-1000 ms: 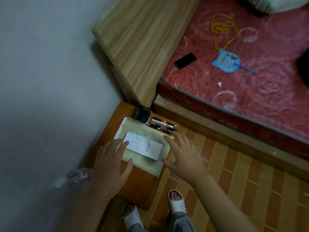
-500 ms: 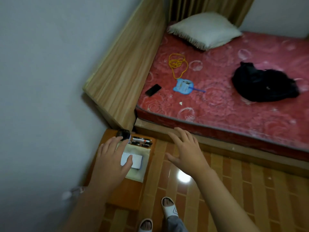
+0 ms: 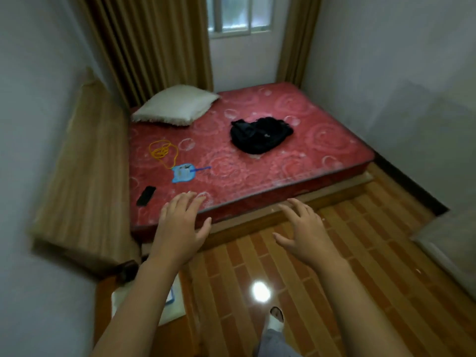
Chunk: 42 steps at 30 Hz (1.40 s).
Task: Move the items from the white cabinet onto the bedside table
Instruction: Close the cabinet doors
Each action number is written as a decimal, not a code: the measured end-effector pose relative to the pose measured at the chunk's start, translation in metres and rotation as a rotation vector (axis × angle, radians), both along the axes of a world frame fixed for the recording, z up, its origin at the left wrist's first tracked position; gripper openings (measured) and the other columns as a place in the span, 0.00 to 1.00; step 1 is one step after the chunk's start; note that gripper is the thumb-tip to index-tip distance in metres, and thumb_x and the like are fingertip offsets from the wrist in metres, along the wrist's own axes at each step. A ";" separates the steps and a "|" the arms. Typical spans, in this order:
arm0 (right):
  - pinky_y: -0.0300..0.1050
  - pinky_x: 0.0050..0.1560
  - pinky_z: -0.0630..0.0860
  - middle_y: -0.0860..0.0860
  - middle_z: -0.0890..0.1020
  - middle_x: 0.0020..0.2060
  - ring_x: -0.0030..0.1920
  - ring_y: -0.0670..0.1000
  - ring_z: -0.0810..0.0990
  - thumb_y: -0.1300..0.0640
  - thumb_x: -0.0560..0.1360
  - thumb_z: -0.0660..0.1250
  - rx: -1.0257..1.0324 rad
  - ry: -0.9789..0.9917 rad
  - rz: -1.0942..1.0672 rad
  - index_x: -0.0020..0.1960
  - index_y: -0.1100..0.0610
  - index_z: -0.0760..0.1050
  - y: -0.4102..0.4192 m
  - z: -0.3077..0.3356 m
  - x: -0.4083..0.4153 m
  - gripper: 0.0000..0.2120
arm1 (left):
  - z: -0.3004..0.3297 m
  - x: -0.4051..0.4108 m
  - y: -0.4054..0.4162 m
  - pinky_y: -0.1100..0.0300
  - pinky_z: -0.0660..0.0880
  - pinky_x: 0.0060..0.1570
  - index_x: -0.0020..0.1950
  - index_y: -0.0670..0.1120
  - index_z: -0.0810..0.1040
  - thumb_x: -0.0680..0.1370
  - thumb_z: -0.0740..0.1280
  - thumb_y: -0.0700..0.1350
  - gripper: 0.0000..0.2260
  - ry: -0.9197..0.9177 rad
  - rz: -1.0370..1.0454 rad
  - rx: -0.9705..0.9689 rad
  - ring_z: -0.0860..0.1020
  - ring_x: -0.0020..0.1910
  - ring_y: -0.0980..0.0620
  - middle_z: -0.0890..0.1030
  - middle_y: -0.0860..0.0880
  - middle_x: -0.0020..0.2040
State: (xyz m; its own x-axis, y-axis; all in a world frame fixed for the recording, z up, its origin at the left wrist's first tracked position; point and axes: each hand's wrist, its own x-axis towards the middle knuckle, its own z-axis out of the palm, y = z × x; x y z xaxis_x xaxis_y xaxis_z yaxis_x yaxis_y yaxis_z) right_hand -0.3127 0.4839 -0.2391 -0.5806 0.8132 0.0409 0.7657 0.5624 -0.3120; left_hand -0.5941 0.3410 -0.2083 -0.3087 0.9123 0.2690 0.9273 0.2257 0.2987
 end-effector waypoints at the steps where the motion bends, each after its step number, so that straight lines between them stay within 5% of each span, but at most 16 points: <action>1: 0.57 0.73 0.67 0.50 0.65 0.78 0.77 0.53 0.63 0.34 0.74 0.66 0.007 0.006 -0.046 0.78 0.47 0.65 -0.003 0.007 0.020 0.36 | 0.007 0.014 0.010 0.39 0.70 0.68 0.71 0.48 0.75 0.77 0.63 0.57 0.24 0.001 -0.044 0.015 0.70 0.70 0.44 0.74 0.48 0.69; 17: 0.59 0.78 0.62 0.48 0.58 0.81 0.80 0.53 0.59 0.33 0.76 0.66 0.001 0.017 -0.645 0.81 0.43 0.60 -0.009 0.056 0.292 0.37 | 0.057 0.255 0.151 0.40 0.68 0.70 0.72 0.50 0.74 0.78 0.58 0.60 0.26 0.025 -0.555 0.025 0.68 0.72 0.45 0.73 0.48 0.71; 26: 0.55 0.79 0.57 0.48 0.59 0.81 0.80 0.52 0.57 0.37 0.78 0.67 0.020 0.034 -0.794 0.81 0.44 0.60 0.044 0.077 0.449 0.35 | 0.073 0.422 0.245 0.42 0.67 0.72 0.74 0.51 0.72 0.78 0.55 0.62 0.27 0.025 -0.703 0.035 0.67 0.73 0.47 0.71 0.49 0.72; 31: 0.57 0.81 0.57 0.46 0.57 0.82 0.81 0.52 0.56 0.37 0.78 0.67 0.000 0.058 -0.837 0.82 0.43 0.58 0.076 0.083 0.525 0.36 | 0.079 0.505 0.291 0.43 0.64 0.75 0.75 0.52 0.69 0.81 0.62 0.58 0.24 0.019 -0.744 0.050 0.64 0.76 0.47 0.69 0.49 0.75; 42: 0.55 0.80 0.52 0.47 0.56 0.82 0.81 0.51 0.54 0.36 0.78 0.66 0.076 0.042 -0.842 0.81 0.43 0.57 0.150 0.113 0.640 0.36 | 0.098 0.620 0.391 0.42 0.64 0.75 0.76 0.53 0.68 0.81 0.62 0.59 0.25 0.011 -0.825 0.063 0.63 0.76 0.48 0.69 0.50 0.75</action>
State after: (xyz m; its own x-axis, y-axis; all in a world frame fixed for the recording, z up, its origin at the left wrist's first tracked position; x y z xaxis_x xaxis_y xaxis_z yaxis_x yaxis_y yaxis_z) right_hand 0.3272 0.6334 -0.1256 0.2208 0.9678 0.1211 0.9273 -0.1698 -0.3336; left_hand 0.0258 0.7321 -0.1104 0.4564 0.8277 0.3266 0.7904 -0.5457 0.2783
